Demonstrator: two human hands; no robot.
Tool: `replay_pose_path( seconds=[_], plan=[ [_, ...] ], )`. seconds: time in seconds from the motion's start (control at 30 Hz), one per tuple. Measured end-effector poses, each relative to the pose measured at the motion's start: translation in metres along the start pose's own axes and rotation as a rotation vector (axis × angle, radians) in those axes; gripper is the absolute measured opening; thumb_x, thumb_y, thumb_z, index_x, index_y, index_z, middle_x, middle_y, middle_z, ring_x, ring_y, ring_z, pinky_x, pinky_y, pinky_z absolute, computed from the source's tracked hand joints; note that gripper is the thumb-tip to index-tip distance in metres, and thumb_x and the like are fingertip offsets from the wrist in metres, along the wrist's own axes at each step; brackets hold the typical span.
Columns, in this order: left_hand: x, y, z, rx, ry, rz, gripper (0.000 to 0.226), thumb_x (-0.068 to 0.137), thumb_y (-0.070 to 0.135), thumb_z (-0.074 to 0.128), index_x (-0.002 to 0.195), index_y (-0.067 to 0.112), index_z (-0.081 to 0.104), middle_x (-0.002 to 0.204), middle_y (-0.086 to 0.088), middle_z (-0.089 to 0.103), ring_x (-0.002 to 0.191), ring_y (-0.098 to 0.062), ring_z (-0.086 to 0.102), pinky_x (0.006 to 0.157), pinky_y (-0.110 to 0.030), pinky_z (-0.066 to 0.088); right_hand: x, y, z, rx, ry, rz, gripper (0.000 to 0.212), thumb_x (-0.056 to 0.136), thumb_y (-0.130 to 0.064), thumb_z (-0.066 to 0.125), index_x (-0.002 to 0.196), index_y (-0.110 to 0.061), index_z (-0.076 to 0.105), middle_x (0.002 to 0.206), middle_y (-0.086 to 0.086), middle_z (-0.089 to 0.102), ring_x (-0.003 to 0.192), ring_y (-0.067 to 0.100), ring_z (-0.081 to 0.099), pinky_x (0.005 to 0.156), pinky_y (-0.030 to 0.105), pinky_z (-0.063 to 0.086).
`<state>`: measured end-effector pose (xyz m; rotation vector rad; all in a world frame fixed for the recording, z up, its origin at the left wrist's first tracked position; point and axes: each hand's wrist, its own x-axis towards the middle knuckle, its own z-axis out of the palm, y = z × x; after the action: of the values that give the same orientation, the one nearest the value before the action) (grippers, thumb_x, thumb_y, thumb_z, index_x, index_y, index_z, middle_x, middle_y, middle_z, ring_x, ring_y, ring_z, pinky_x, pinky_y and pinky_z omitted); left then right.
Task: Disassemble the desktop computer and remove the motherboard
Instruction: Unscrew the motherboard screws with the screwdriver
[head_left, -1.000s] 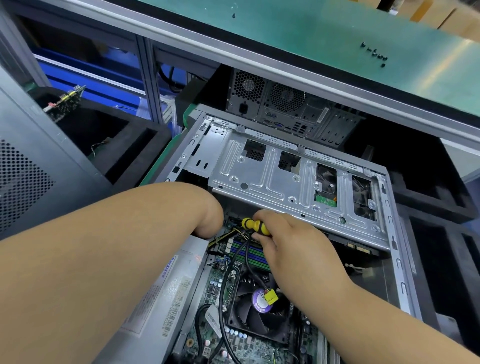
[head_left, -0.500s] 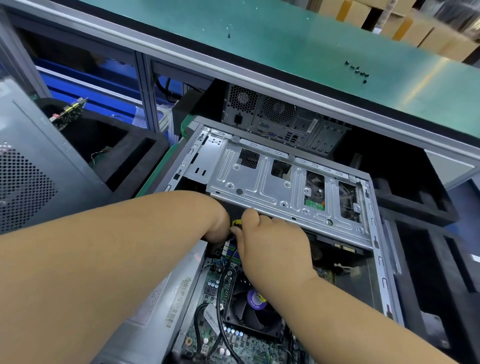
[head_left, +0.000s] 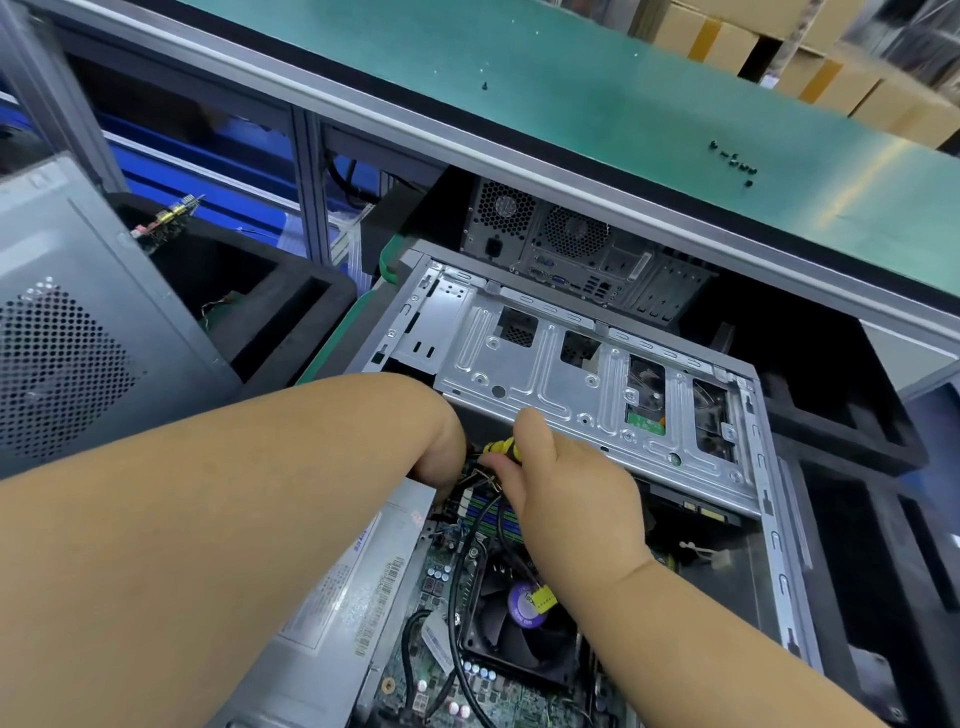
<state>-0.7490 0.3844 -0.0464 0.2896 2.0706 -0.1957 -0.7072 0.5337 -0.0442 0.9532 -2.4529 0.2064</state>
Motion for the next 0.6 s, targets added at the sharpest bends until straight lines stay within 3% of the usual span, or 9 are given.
replay_pose_path(
  seconds=[0.17,0.3,0.47,0.6],
  plan=[
    [-0.0019,-0.0012,-0.0018,-0.020,0.004,0.008,0.049,0.095,0.033,0.054,0.137,0.008,0.048,0.131,-0.010,0.053,0.100,-0.023,0.050,0.089,-0.034,0.041,0.0028,0.0004,-0.0021,-0.035,0.017,-0.053,0.039,0.074,-0.041,0.081,0.071,-0.013,0.055,0.046,0.000,0.038,0.038,0.024,0.036,0.045,0.024,0.016],
    [-0.0025,-0.0005,-0.0010,-0.047,-0.001,0.001,0.044,0.096,0.030,0.051,0.130,0.003,0.054,0.110,-0.008,0.050,0.092,-0.021,0.045,0.082,-0.031,0.038,0.0047,-0.0006,-0.0008,0.038,0.011,-0.038,0.035,0.079,-0.033,0.080,0.078,-0.015,0.050,0.051,0.001,0.043,0.044,0.024,0.038,0.047,0.026,0.018],
    [-0.0082,0.0013,-0.0024,-0.021,0.067,0.000,0.042,0.098,0.029,0.050,0.129,0.001,0.054,0.110,-0.009,0.051,0.091,-0.021,0.043,0.077,-0.029,0.034,0.0042,-0.0061,-0.0004,0.116,-0.036,-0.023,0.043,0.080,-0.021,0.078,0.087,-0.019,0.035,0.062,0.002,0.050,0.053,0.027,0.043,0.048,0.027,0.023],
    [-0.0076,0.0034,-0.0008,-0.056,0.105,-0.006,0.046,0.096,0.029,0.053,0.135,0.003,0.049,0.132,-0.012,0.052,0.094,-0.020,0.043,0.079,-0.029,0.036,0.0082,-0.0068,-0.0033,0.089,-0.163,0.000,0.056,0.063,-0.007,0.085,0.089,-0.019,0.037,0.066,0.003,0.050,0.056,0.027,0.044,0.041,0.030,0.030]
  ],
)
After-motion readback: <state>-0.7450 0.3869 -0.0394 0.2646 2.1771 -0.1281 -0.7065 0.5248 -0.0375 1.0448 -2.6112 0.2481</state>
